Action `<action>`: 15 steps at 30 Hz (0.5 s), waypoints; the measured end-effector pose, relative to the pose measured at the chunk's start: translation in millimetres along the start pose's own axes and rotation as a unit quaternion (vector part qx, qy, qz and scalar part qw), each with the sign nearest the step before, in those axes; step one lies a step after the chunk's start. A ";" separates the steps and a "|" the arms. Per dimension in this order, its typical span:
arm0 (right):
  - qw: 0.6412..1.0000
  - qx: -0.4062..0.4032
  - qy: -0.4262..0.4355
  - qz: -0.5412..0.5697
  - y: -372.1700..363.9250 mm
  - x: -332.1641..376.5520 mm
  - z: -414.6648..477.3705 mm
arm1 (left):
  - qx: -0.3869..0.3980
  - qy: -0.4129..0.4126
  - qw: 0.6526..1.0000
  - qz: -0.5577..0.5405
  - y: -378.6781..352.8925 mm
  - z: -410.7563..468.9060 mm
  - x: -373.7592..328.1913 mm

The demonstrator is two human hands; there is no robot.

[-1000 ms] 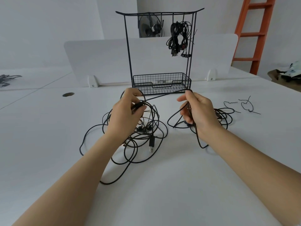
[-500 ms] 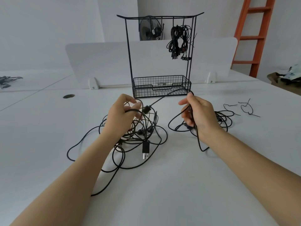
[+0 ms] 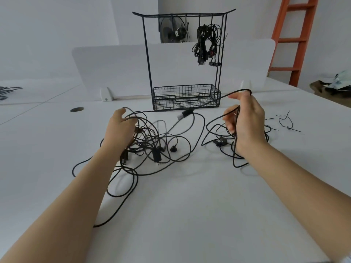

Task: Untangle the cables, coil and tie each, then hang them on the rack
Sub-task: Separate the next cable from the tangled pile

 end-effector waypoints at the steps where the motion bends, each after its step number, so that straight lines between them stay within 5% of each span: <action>1: 1.000 0.001 0.001 -0.002 -0.2 -0.1 -0.3 | -0.010 0.025 1.000 0.013 3.8 2.3 4.9; 7: 0.996 0.080 -0.033 -0.025 -9.7 -7.4 -0.2 | -0.056 0.089 0.994 -0.032 23.2 12.8 20.1; 12: 0.998 -0.018 0.032 0.046 5.8 13.0 6.7 | -0.059 0.144 0.982 -0.107 47.7 17.8 31.0; 15: 1.000 -0.006 0.007 -0.007 9.0 8.8 14.7 | -0.092 0.159 0.977 -0.108 59.4 17.6 38.7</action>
Point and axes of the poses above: each hand's wrist, its own z-axis towards the middle knuckle, its own y-axis out of the back of the hand, x = y × z, the point moved 6 cm from there along z, towards the middle knuckle, and after that the axes turned 15 degrees about z, right-handed, at the moved point
